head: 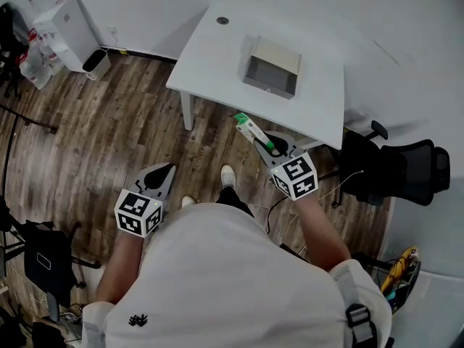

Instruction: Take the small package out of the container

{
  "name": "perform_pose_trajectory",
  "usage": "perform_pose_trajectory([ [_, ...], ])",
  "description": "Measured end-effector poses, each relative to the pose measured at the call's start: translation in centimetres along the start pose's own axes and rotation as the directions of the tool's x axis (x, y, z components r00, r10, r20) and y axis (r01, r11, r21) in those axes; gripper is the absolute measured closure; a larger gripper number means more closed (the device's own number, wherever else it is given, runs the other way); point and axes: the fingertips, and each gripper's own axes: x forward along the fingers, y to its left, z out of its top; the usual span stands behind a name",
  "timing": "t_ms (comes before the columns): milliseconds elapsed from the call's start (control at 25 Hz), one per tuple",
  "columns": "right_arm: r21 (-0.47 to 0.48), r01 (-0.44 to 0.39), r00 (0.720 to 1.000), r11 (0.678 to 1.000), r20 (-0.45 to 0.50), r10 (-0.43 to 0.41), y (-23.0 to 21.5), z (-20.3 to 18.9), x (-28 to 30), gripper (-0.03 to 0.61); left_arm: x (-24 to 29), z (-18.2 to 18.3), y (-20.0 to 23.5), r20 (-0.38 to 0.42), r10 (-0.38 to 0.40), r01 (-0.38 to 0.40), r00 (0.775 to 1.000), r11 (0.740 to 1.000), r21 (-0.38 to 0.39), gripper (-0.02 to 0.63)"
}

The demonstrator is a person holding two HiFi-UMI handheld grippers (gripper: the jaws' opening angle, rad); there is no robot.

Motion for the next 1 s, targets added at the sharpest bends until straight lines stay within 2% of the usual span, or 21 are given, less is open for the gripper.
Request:
perform_pose_trajectory([
  [280,-0.001,-0.003,1.000,1.000,0.006,0.003,2.1,0.3,-0.7,0.488,-1.0,-1.2,0.2,-0.001,-0.003,0.003,1.000,1.000,-0.002,0.607],
  [1000,0.011,-0.023,1.000,1.000,0.004,0.023,2.4,0.7,-1.1,0.489,-1.2,-2.1,0.4,-0.003,0.010,-0.010,1.000,1.000,-0.022,0.607],
])
